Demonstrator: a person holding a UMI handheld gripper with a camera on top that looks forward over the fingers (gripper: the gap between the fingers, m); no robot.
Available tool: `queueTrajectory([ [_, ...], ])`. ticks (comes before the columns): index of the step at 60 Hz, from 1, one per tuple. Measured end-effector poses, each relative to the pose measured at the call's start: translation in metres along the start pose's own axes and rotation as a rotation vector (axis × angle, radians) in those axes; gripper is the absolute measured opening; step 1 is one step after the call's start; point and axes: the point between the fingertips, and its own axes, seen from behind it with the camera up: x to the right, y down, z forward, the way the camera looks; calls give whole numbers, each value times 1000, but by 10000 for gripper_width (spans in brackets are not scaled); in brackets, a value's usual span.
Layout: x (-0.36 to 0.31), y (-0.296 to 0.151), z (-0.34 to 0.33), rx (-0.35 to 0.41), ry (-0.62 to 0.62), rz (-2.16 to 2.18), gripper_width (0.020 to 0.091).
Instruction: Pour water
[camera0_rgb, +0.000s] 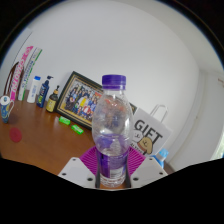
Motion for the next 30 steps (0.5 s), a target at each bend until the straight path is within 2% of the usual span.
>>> queueTrajectory([
  [7,-19,-74,-12,50,67,-221,338],
  [16,-88,-155,-30,104,101,-538,338],
  [30,-223,-217,-43,191,88,-1011,340],
])
